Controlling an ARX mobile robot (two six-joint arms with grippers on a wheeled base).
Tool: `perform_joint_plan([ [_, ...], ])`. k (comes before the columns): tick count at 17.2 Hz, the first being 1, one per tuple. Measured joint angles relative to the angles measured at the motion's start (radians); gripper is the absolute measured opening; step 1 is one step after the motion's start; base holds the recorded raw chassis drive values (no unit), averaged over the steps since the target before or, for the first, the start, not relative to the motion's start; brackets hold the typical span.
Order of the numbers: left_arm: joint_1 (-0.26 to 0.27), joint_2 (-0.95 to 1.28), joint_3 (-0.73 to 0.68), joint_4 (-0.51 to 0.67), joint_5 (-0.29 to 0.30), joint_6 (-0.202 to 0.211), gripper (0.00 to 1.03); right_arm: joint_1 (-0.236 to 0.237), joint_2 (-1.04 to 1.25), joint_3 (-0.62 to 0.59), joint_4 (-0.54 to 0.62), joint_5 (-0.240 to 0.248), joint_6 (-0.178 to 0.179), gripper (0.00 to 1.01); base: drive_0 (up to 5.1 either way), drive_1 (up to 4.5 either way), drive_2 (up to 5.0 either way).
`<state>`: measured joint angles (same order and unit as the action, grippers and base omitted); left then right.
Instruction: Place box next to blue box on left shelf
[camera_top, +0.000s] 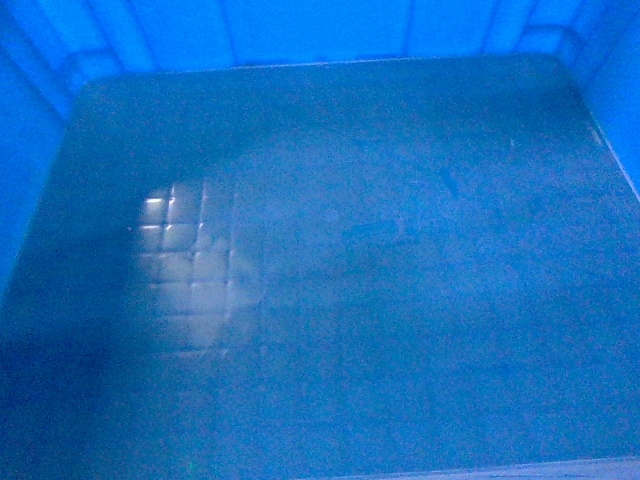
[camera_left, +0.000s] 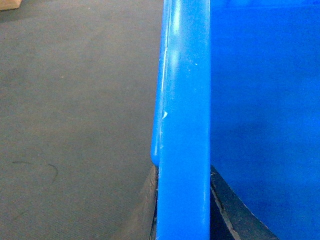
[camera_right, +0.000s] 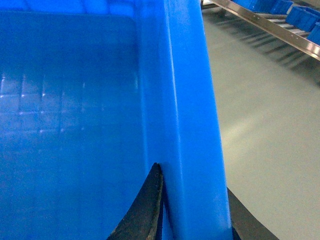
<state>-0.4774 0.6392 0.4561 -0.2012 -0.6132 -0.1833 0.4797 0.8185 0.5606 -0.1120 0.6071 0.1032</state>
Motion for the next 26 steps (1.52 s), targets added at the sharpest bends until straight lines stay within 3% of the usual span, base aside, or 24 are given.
perform_joint_plan([
  [26,0.000,0.000,0.000,0.000,0.002,0.004,0.13,0.000,0.000,0.000,0.000,0.000,0.000,0.16,-1.3,-1.34,-1.3],
])
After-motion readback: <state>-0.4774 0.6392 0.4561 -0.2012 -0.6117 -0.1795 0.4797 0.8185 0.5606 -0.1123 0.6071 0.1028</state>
